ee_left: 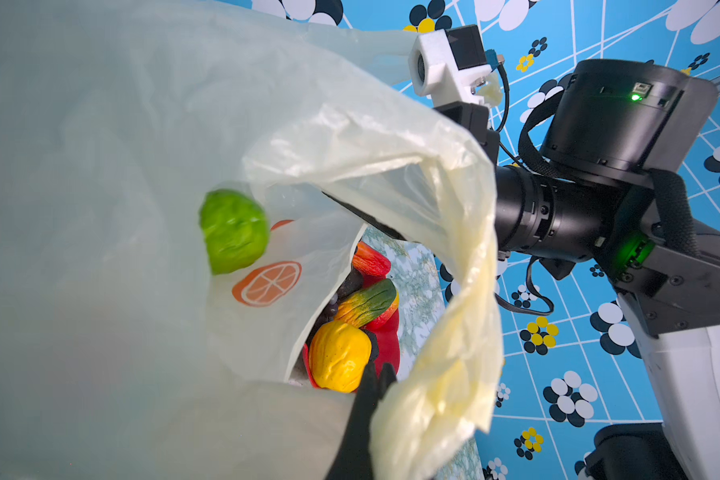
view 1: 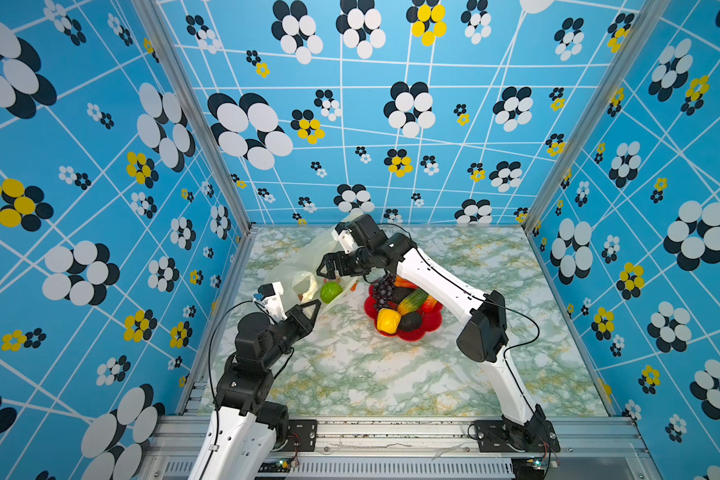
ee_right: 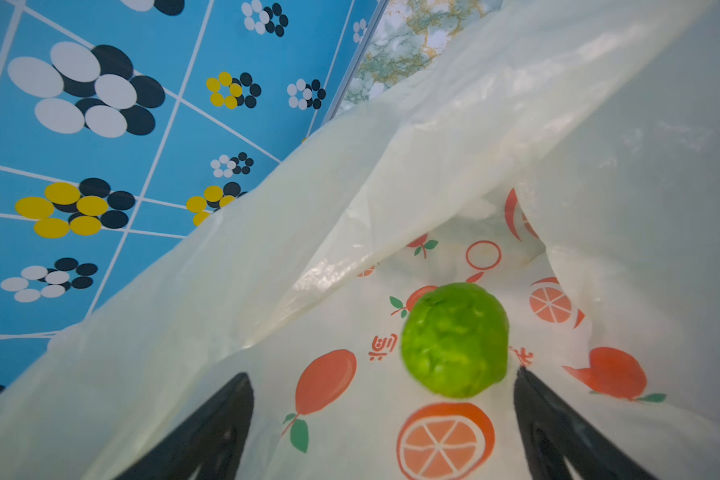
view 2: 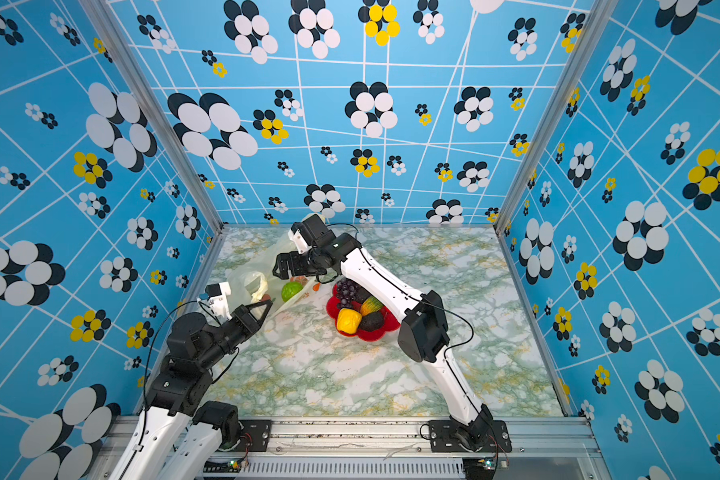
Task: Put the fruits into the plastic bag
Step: 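Open the right gripper to drop the lime into the bag, then move the right gripper back over the bowl toward the yellow lemon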
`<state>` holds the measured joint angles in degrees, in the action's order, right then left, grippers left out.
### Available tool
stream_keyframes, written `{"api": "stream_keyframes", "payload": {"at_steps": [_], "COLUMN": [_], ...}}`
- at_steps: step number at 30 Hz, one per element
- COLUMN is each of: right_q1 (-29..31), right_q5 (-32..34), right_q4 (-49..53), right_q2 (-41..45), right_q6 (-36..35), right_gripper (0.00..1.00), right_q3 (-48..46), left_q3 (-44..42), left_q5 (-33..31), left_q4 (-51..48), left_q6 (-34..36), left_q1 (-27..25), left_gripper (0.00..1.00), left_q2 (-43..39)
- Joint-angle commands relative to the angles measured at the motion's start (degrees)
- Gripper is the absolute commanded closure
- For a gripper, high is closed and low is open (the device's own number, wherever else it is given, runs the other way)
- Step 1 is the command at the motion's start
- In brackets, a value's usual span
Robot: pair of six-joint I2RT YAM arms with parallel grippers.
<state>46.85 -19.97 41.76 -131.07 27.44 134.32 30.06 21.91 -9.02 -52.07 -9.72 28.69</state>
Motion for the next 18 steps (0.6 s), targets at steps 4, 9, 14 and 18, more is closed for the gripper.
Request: {"api": "stream_keyframes", "payload": {"at_steps": [4,9,14,18], "right_q1": [0.08,0.03,-1.79,-6.63], "right_q5": [-0.83,5.22,14.35,14.83], "right_q4": [-2.89,-8.36,-25.35,-44.05], "right_q2": [8.88,19.85,35.98,47.98], "right_q6": [-3.86,-8.07,-6.80,-1.10], "right_gripper": [0.01,0.01,0.01,0.01], "right_q3": [-3.21,-12.08,-34.12,-56.47], "left_q3": [0.48,0.14,0.62,0.69], "left_q5": [0.41,0.15,-0.20,-0.56], "left_q4": [0.19,-0.84,-2.79,-3.11], "left_q6": [0.55,0.70,1.40,1.44], "left_q1": [0.51,0.57,0.55,0.54], "left_gripper": [1.00,1.00,1.00,1.00], "left_q2": [-0.58,-1.58,-1.90,-1.48]}}
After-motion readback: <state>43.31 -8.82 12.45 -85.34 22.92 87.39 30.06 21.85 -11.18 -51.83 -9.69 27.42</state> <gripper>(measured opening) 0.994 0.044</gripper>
